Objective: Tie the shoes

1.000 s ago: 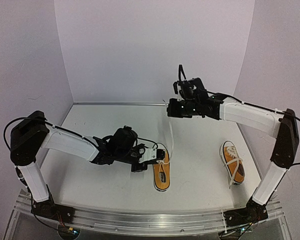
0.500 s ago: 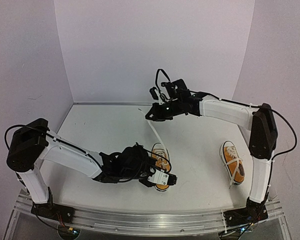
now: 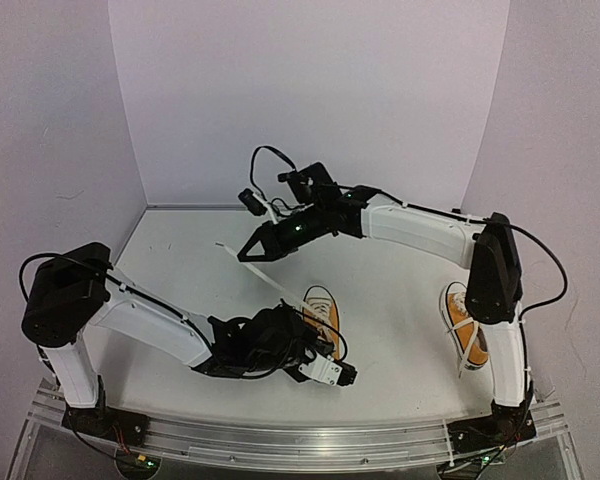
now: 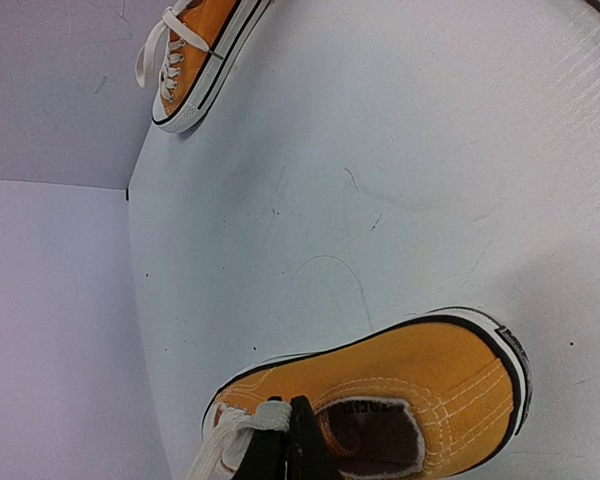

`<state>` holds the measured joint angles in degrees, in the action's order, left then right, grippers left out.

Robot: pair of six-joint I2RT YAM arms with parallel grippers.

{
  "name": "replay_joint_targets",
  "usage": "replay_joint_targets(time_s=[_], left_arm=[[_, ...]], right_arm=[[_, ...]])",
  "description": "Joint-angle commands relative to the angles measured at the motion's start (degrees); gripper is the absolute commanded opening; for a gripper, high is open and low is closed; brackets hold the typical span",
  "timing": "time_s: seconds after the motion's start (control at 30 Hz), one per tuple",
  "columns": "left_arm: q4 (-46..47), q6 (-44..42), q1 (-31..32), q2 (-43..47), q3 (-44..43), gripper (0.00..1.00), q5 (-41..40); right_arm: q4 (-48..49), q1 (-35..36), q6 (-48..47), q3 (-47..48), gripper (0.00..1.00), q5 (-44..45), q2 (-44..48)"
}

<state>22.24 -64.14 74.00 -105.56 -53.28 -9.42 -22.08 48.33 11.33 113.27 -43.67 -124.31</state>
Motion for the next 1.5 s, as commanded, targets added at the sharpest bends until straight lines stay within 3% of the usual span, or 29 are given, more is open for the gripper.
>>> replay_joint_targets(time_s=[0.0,0.13,0.3,0.43,0.57,0.67,0.83,0.93,1.1,1.3,1.47], left_arm=[[1.3,-2.0,1.0,-0.9,-2.2,0.00,-1.9],[0.7,-2.6,1.6,-1.4,-2.3,0.00,-2.3],[-0.1,-3.0,2.2,-2.2,-2.7,0.00,-2.7],[-0.1,-3.0,2.5,-2.7,-2.8,0.00,-3.0],[0.0,-3.0,2.5,-2.9,-3.1,0.00,-3.3],[0.0,-3.1,2.5,-2.9,-3.3,0.00,-3.4],[-0.5,-1.0,2.2,-2.9,-4.0,0.00,-2.3],[-3.2,3.3,0.8,-2.1,-6.0,0.00,0.5],[-9.1,11.6,-3.6,-1.7,-10.0,0.00,7.1],[-13.2,23.3,-10.8,-1.3,-13.5,0.00,19.0],[-13.7,31.7,-15.3,-2.2,-15.3,0.00,28.1]], right_arm=[[-5.2,2.2,-5.2,5.7,0.00,-5.5,-3.0],[-8.1,3.1,-6.3,8.5,0.00,-6.6,-5.0],[-9.8,3.5,-6.3,9.3,0.11,-7.3,-6.0],[-10.2,3.5,-6.1,8.7,0.31,-7.9,-5.9],[-10.2,3.5,-6.5,7.6,0.61,-7.3,-4.2],[-10.4,3.2,-7.1,7.3,0.70,-2.6,-1.6],[-8.3,-4.0,-4.6,4.5,0.75,1.1,8.2],[-0.3,-9.6,0.4,-4.6,0.79,2.9,18.9],[3.0,-12.1,0.3,-18.8,0.83,16.9,36.1],[3.1,-12.6,1.5,-34.2,0.75,28.8,52.8],[2.9,-12.6,1.3,-46.3,0.59,26.7,64.9]])
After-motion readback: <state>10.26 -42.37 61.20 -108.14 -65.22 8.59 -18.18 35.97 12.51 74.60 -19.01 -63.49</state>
